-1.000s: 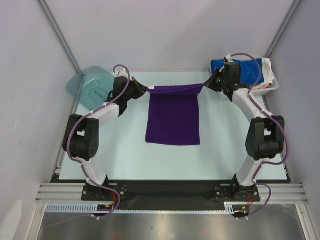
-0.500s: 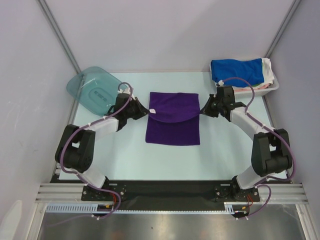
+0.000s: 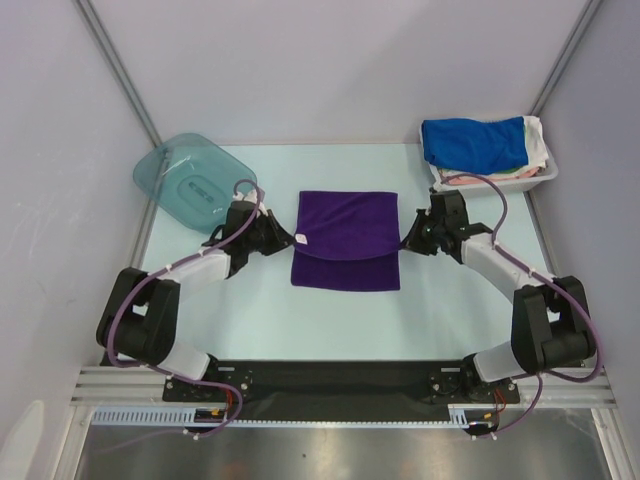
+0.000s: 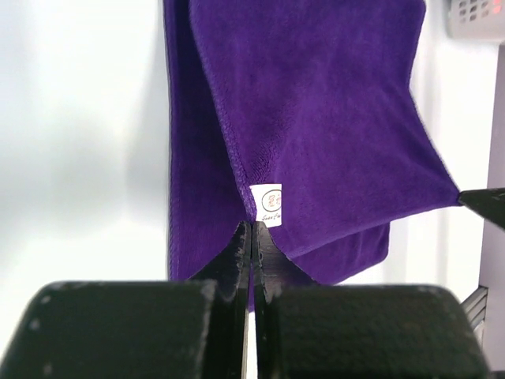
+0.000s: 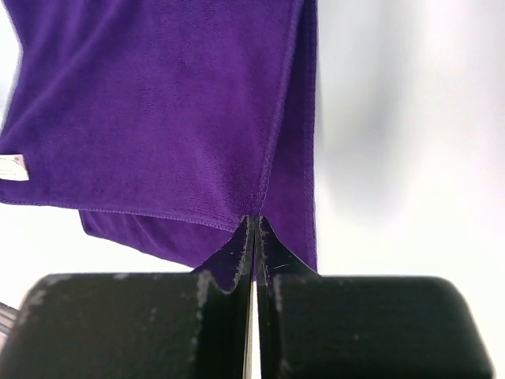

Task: Fold and stack the towels
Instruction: Fold the towel

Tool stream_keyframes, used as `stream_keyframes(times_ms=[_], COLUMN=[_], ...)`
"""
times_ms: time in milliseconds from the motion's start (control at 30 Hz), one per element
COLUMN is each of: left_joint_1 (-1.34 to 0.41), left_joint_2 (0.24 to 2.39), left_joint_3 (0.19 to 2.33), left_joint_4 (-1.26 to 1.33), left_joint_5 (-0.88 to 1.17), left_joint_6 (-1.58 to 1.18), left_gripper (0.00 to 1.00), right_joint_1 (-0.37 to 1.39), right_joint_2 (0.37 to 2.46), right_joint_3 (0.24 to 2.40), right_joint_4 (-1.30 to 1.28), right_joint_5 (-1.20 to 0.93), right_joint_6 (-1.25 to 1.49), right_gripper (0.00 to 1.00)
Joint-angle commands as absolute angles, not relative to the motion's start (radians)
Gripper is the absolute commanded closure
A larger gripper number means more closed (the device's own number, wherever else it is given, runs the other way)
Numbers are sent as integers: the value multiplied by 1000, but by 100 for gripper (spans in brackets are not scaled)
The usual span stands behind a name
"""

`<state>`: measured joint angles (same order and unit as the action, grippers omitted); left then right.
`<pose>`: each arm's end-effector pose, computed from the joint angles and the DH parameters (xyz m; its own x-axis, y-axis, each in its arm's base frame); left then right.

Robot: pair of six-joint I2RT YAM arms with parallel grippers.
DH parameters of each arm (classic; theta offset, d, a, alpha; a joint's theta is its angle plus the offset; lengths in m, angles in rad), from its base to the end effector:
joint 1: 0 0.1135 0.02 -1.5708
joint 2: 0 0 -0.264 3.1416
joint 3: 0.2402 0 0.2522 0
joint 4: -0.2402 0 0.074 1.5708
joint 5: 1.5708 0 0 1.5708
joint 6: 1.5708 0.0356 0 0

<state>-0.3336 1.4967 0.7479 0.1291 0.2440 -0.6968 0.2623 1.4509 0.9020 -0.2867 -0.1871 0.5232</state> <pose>0.2892 -0.1093 0.1909 -0.7440 -0.4012 -0.5343 0.0340 0.7758 -0.6300 0.2898 0.0847 0.2182 -0.8080 0.2914 -0.5121 0.0329 0.8901 0.4546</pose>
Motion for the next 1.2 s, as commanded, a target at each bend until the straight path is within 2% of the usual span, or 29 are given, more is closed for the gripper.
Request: stream_keyframes(times_ms=[0,600,1167], left_joint_1=[-347,-350,-362], left_joint_2=[1436,1361,1342], left_joint_3=[723,626,552], left_joint_4=[118,89,103], left_joint_5=[262,255,270], left_joint_6=[-660,-635,-632], left_gripper=[100,100,100], right_joint_1=[265,272,301], right_joint_2=[1376,1253,1219], right_joint_3=[878,735,650], right_joint_4=[-290,-298,-281], right_joint_5=[-166,-163,-153], right_joint_6=[512,509,523], right_gripper=[100,100,100])
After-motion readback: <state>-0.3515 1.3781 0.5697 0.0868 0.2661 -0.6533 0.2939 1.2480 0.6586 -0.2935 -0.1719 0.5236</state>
